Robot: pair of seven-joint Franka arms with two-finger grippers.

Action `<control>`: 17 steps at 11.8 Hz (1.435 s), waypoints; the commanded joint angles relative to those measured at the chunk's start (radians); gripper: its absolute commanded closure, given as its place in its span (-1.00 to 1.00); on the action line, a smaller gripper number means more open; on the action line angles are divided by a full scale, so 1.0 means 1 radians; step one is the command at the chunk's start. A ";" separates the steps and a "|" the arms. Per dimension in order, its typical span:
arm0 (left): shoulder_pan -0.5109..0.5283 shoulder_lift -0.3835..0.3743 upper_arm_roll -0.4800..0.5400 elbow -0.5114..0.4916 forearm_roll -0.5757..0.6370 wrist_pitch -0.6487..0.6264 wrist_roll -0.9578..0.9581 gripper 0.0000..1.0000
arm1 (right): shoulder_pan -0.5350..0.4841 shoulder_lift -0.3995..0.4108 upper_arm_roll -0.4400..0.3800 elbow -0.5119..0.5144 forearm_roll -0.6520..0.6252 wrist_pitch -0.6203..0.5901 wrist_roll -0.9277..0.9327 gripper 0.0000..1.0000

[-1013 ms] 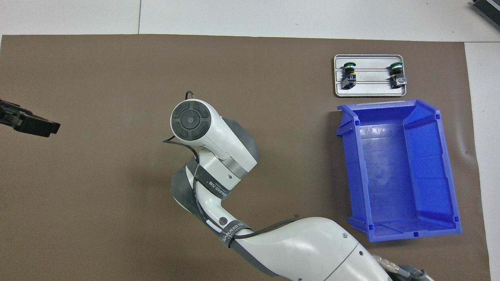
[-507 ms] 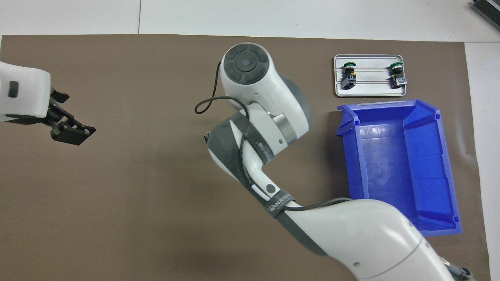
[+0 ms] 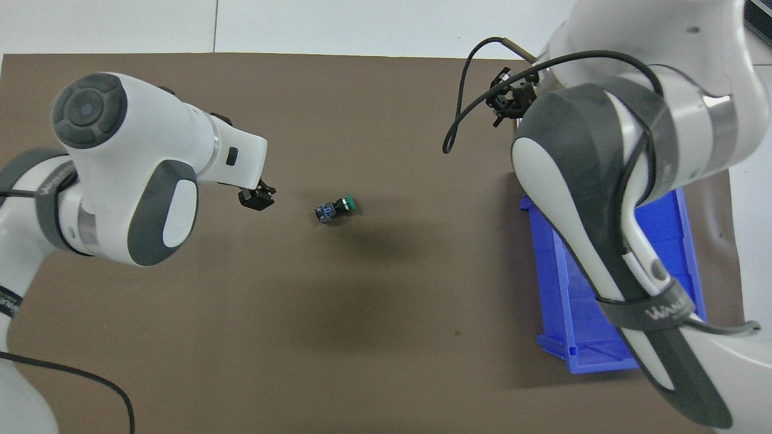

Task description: Place and press button with both arms

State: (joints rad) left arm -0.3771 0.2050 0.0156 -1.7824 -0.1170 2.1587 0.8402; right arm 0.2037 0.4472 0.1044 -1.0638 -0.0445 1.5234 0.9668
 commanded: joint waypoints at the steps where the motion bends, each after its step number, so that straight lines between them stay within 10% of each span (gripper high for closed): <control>1: -0.054 0.077 0.020 -0.031 -0.039 0.131 0.004 -1.00 | -0.101 -0.161 0.017 -0.183 0.017 0.003 -0.243 -0.42; 7: -0.155 0.247 0.020 -0.032 -0.050 0.306 -0.052 -1.00 | -0.251 -0.438 0.015 -0.522 0.037 0.015 -0.657 -0.42; 13: -0.198 0.249 0.018 -0.045 -0.052 0.296 -0.101 -0.95 | -0.329 -0.601 0.008 -0.758 0.109 0.153 -0.804 -0.43; 17: -0.198 0.246 0.020 -0.055 -0.053 0.291 -0.136 -0.80 | -0.346 -0.598 0.006 -0.768 0.109 0.198 -0.853 -0.96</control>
State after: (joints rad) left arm -0.5596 0.4584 0.0165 -1.8203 -0.1568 2.4552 0.7215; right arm -0.1257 -0.1261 0.1023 -1.7969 0.0336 1.6854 0.1474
